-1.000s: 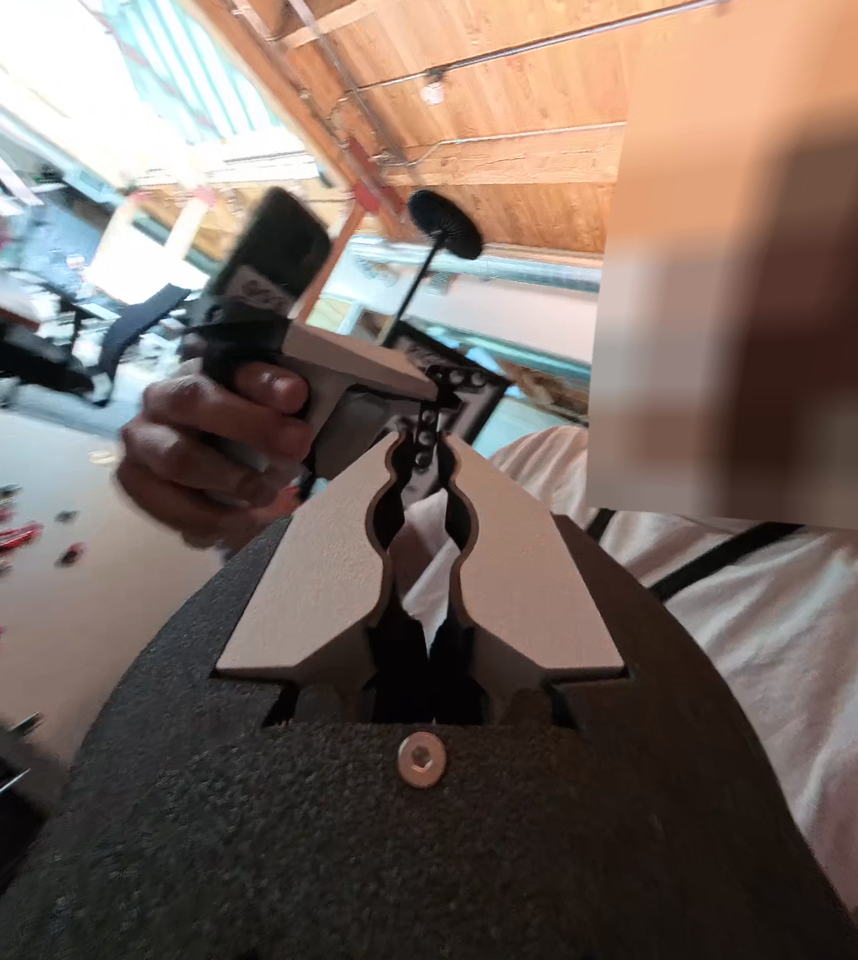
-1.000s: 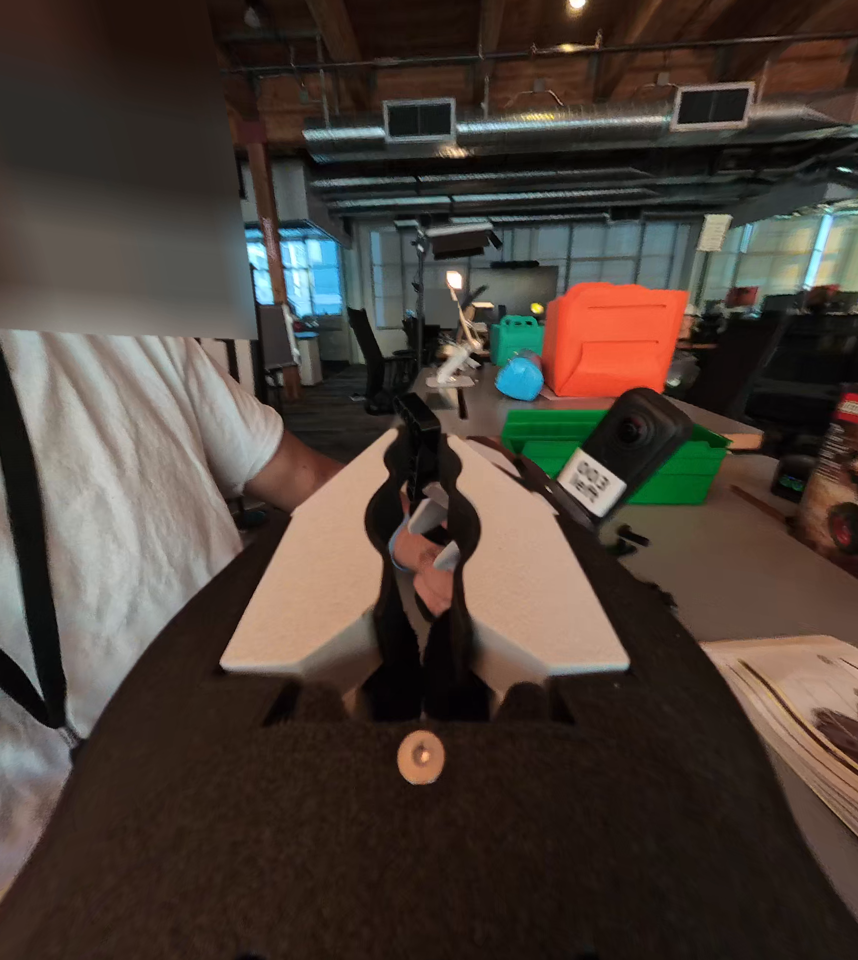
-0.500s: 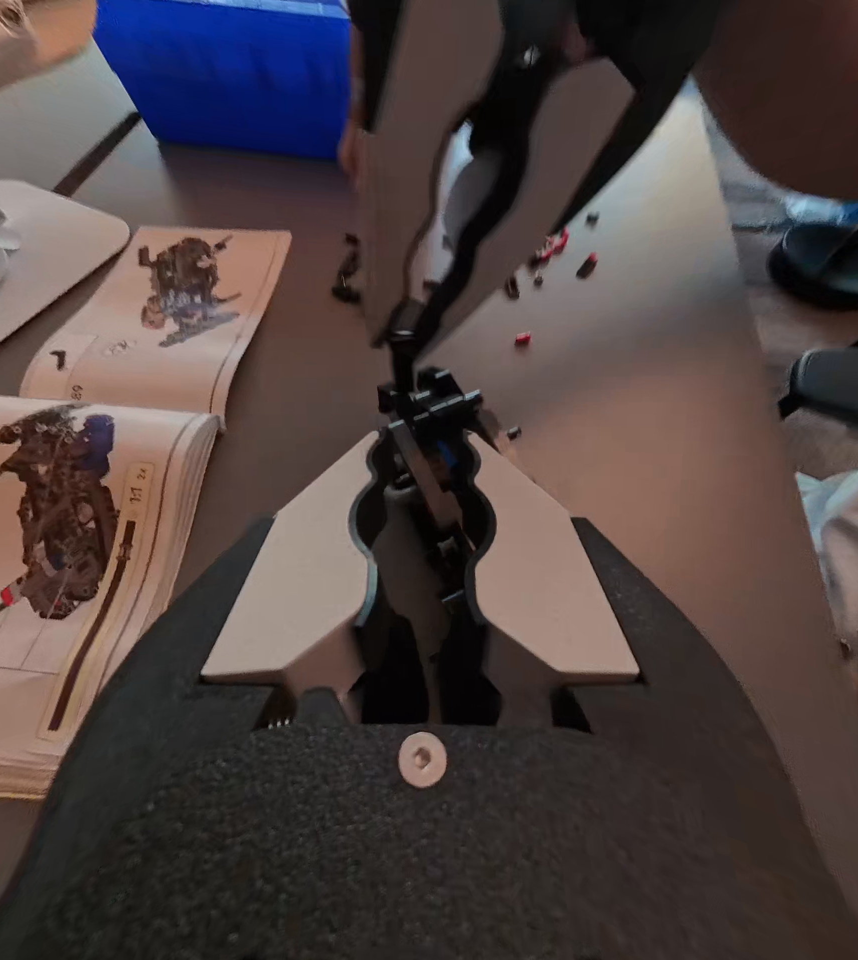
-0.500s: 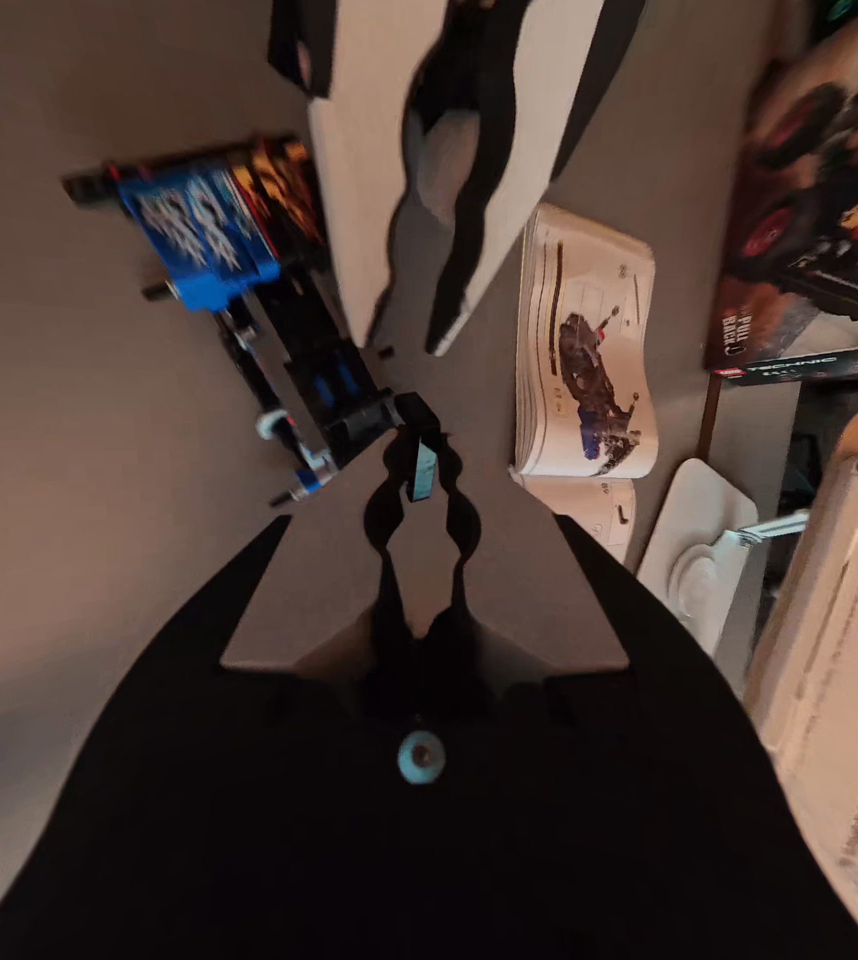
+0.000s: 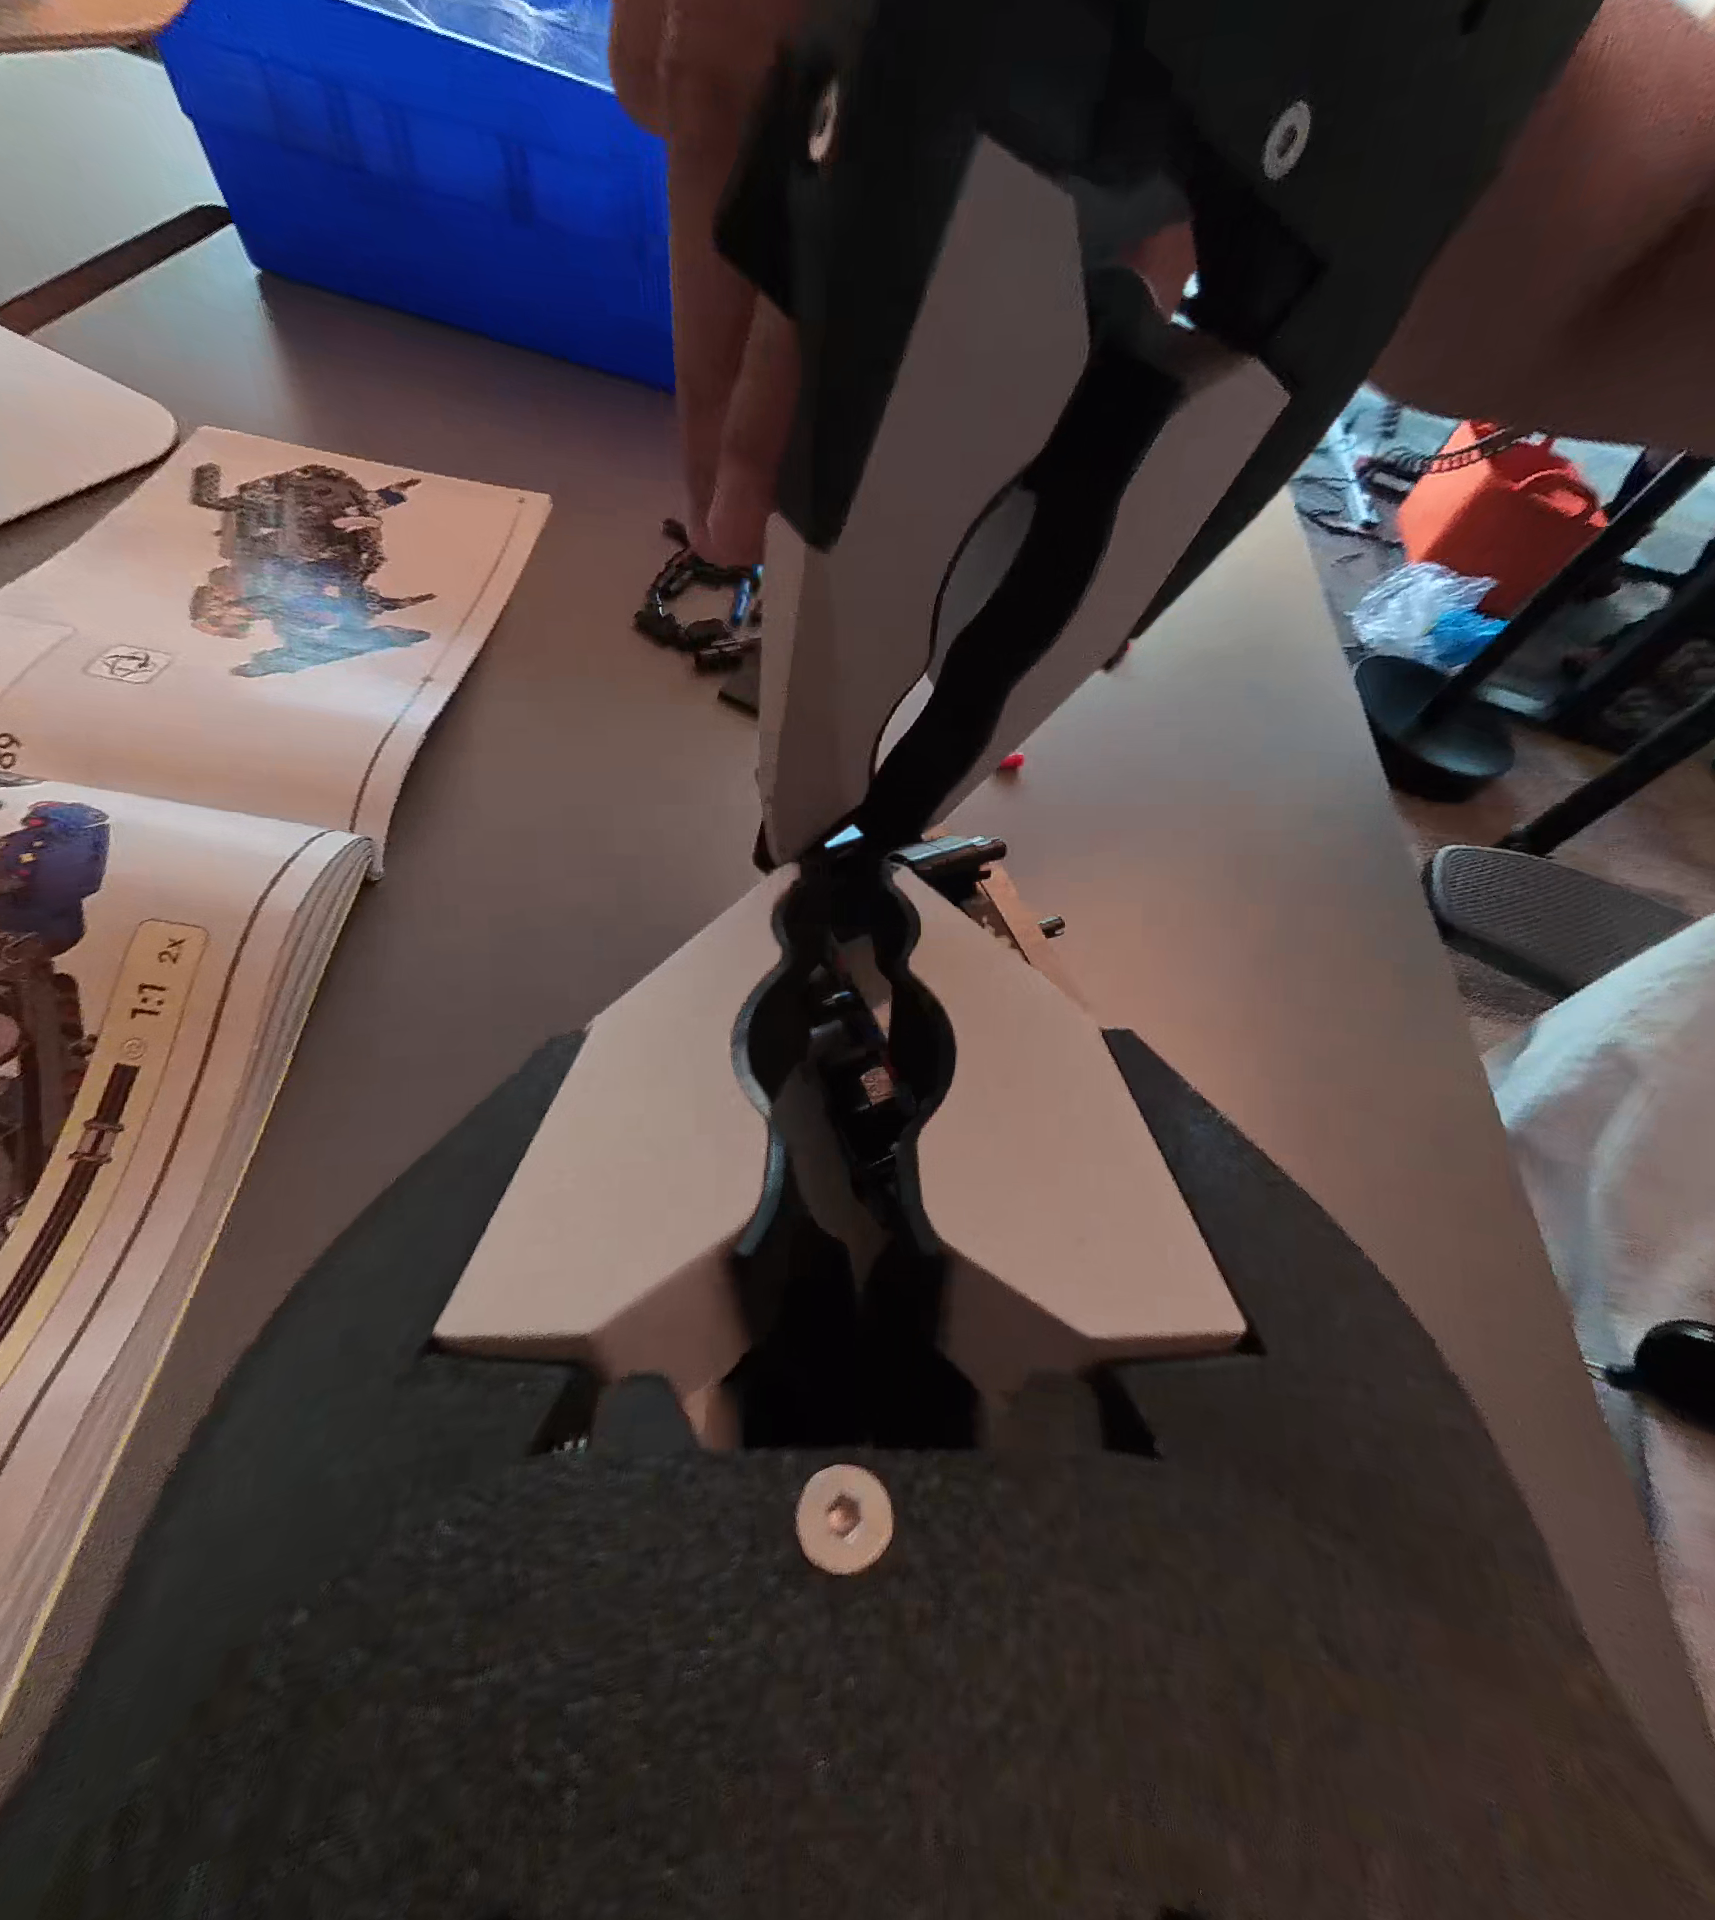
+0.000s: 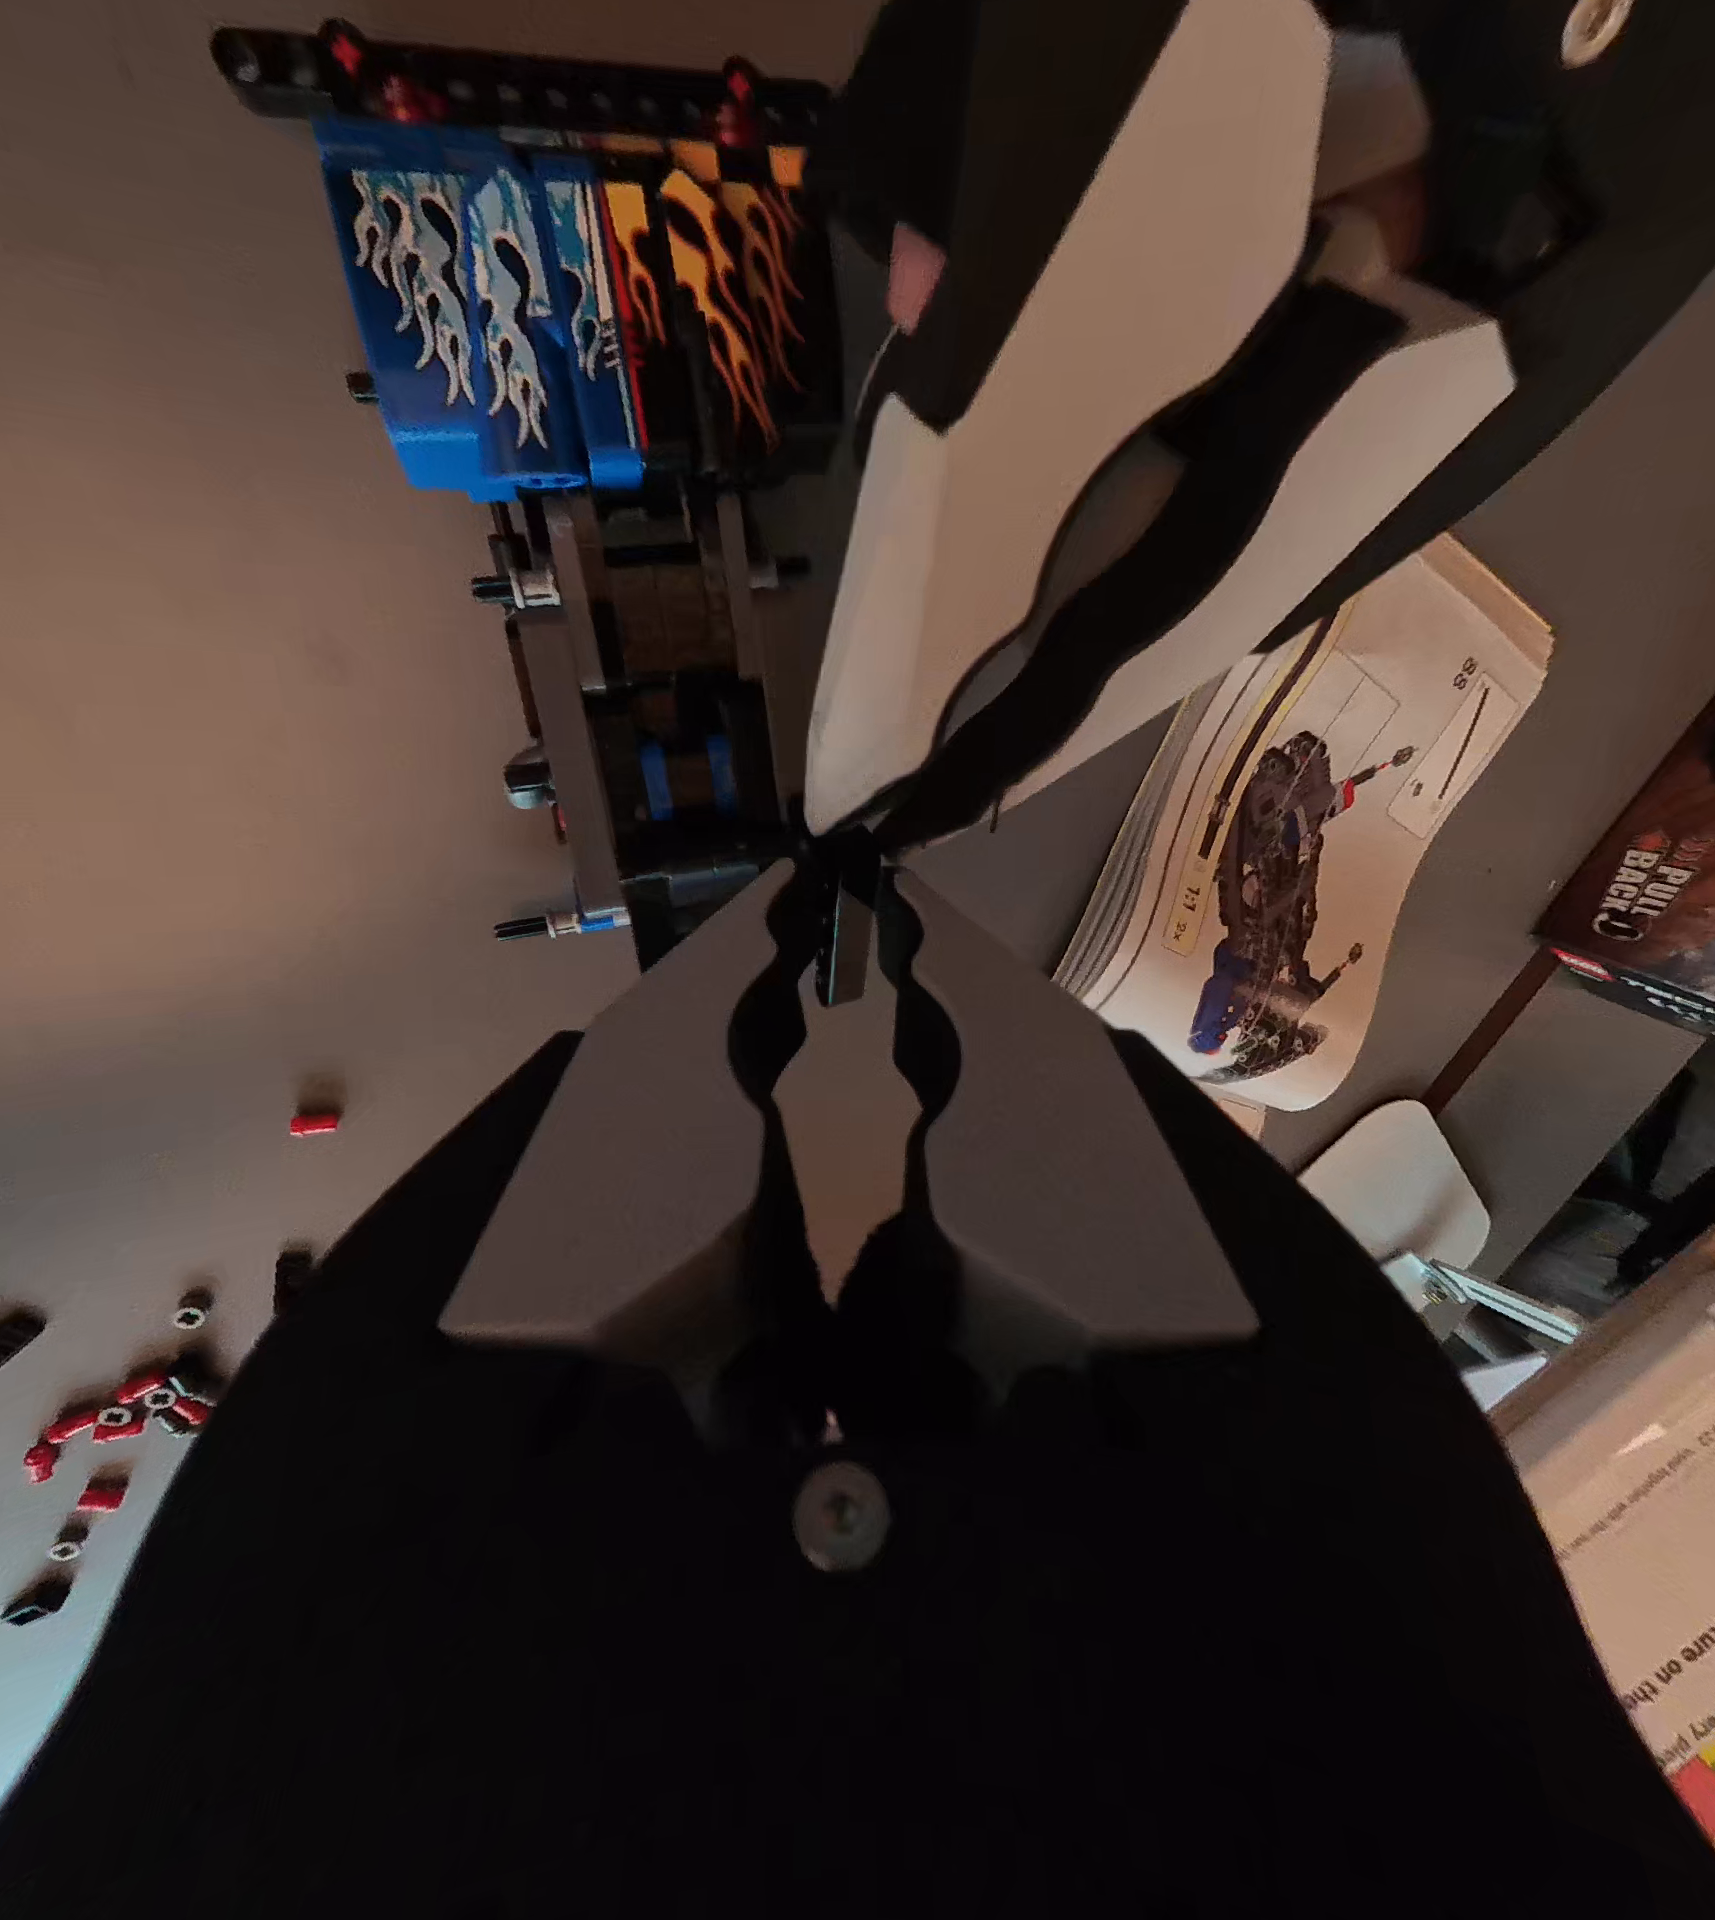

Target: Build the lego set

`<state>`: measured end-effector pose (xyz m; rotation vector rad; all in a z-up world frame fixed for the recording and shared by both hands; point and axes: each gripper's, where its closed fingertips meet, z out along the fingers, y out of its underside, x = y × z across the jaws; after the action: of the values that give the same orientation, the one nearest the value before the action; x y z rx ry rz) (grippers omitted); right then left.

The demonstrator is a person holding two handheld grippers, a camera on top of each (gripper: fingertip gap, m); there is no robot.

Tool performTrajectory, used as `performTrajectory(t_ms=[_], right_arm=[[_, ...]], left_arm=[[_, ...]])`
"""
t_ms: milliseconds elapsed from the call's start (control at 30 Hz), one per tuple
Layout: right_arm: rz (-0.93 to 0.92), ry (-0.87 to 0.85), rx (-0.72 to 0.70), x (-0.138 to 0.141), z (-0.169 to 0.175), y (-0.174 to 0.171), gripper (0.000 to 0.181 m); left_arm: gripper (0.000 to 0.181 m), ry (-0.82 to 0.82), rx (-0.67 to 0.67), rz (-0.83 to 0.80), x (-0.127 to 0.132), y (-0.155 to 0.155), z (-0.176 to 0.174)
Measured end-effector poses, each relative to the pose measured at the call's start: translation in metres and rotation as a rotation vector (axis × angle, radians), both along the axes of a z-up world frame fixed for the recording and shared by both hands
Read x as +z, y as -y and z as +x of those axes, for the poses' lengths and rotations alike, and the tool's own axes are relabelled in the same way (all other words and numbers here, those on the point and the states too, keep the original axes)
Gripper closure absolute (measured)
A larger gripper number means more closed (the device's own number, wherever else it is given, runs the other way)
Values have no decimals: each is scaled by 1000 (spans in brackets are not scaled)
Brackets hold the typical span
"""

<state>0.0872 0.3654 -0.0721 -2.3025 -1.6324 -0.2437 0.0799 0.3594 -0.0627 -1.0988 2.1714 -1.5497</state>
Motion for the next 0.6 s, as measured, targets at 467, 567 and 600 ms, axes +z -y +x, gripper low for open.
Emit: performTrajectory(t_ms=[467, 567, 600], right_arm=[[139, 26, -60, 11, 3, -1, 172], [193, -59, -110, 19, 2, -3, 171], [201, -87, -115, 19, 0, -2, 173]], left_arm=[[179, 151, -111, 136, 13, 1, 1], [179, 208, -111, 107, 21, -1, 0], [176, 207, -115, 85, 22, -1, -2]])
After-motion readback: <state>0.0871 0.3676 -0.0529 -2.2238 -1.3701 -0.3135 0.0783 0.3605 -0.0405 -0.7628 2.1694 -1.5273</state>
